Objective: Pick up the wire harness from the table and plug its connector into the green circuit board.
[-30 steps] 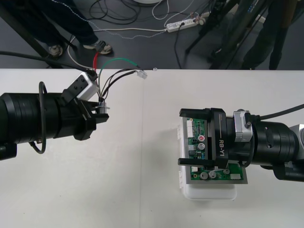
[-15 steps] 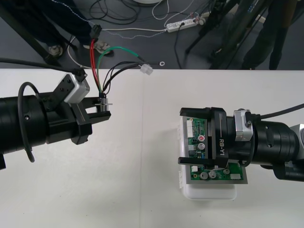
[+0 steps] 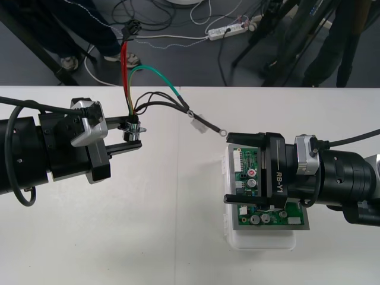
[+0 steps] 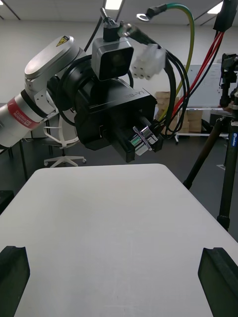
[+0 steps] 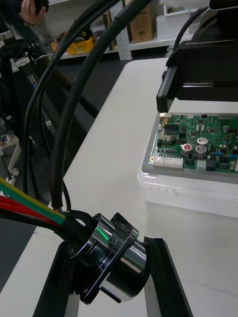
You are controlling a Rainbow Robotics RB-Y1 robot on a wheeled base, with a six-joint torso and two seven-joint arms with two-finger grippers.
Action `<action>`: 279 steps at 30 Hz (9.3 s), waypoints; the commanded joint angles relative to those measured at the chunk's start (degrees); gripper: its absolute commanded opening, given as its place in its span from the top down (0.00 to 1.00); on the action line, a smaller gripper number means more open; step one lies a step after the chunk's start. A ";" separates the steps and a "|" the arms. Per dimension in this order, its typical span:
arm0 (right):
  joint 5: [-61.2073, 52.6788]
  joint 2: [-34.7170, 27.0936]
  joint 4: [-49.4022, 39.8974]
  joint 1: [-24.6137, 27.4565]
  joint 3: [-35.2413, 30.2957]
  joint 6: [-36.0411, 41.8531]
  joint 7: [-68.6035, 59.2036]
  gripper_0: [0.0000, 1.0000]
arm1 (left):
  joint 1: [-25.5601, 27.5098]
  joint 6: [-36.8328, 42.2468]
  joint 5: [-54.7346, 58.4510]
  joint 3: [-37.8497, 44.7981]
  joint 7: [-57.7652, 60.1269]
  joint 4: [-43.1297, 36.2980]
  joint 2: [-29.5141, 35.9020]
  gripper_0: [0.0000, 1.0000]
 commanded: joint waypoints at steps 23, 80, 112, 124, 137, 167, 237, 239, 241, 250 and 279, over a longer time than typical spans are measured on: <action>-2.12 0.50 -2.09 -0.37 -1.58 0.99 2.29 0.00 | -6.78 -1.38 0.92 1.19 -24.20 -2.21 -0.37 1.00; -9.06 -4.16 -2.18 1.39 -3.33 3.89 0.09 0.00 | -2.39 0.20 -11.82 -8.47 -40.11 -2.03 7.01 1.00; -6.95 -3.20 -26.09 16.24 -4.12 22.26 -20.39 0.00 | -2.30 0.29 -12.35 -8.65 -41.25 -2.03 7.01 1.00; -0.97 -2.58 -31.71 18.79 2.12 34.39 -22.15 0.00 | -2.30 0.29 -12.70 -8.65 -41.34 -2.03 6.93 1.00; 7.11 -2.67 -34.70 18.70 12.22 45.81 -23.11 0.00 | -2.21 0.29 -13.41 -8.65 -41.34 -1.94 7.01 1.00; 16.17 -0.56 -35.23 17.12 23.65 58.91 -22.50 0.00 | -2.21 1.34 -16.39 -9.35 -40.29 -2.03 6.93 1.00; 16.25 -0.21 -28.90 12.28 24.70 60.31 -22.23 1.00 | -2.21 1.96 -16.31 -10.06 -40.46 -2.03 6.84 1.00; 16.25 -0.21 -28.90 12.28 24.70 60.31 -22.23 1.00 | -2.21 1.96 -16.31 -9.97 -40.46 -1.94 6.84 1.00; 16.25 -0.21 -28.90 12.28 24.70 60.31 -22.23 1.00 | -2.21 1.96 -16.31 -9.97 -40.46 -2.03 6.84 1.00; 16.25 -0.21 -28.90 12.28 24.62 60.31 -22.23 1.00 | -2.30 1.96 -16.31 -9.97 -40.46 -1.94 6.84 1.00; 16.43 -1.53 -28.90 11.14 22.15 58.47 -22.76 1.00 | -2.30 2.48 -15.96 -9.97 -40.02 -1.94 6.93 0.00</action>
